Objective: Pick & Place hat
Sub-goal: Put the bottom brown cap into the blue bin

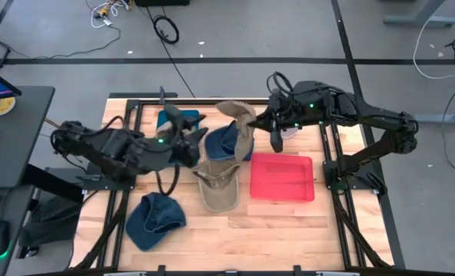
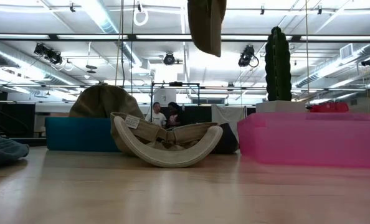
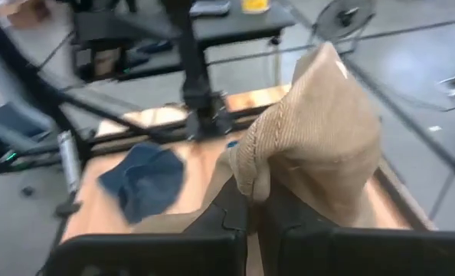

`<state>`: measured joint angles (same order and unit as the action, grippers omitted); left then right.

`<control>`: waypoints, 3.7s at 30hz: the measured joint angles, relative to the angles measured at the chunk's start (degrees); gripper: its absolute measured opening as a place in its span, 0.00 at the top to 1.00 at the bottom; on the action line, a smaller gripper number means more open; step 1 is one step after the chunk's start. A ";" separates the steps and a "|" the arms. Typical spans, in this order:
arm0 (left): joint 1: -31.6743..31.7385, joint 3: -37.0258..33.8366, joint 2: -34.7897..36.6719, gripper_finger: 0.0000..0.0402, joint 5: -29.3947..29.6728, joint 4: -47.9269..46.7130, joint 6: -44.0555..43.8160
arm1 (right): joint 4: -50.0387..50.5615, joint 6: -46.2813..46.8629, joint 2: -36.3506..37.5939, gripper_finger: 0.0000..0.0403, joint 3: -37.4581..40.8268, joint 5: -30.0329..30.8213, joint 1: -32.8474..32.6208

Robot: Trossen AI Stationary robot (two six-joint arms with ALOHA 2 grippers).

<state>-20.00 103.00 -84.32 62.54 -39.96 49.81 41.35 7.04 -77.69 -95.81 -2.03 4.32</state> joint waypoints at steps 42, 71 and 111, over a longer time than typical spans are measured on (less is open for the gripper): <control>16.30 -0.02 -6.93 0.48 -45.38 5.49 6.05 | 6.20 5.86 -5.48 0.99 0.00 -8.06 -2.93; 17.35 -0.02 -9.66 0.99 -35.42 3.21 6.83 | 5.85 4.51 -5.78 0.79 -0.04 -7.98 -2.93; 38.19 0.00 1.36 1.00 -20.53 -38.39 -51.19 | 3.56 9.01 -0.79 0.47 -0.07 -7.84 -2.91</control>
<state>18.19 103.00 -82.96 42.01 -78.35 -1.38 44.91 16.05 -78.48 -95.88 -9.87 1.41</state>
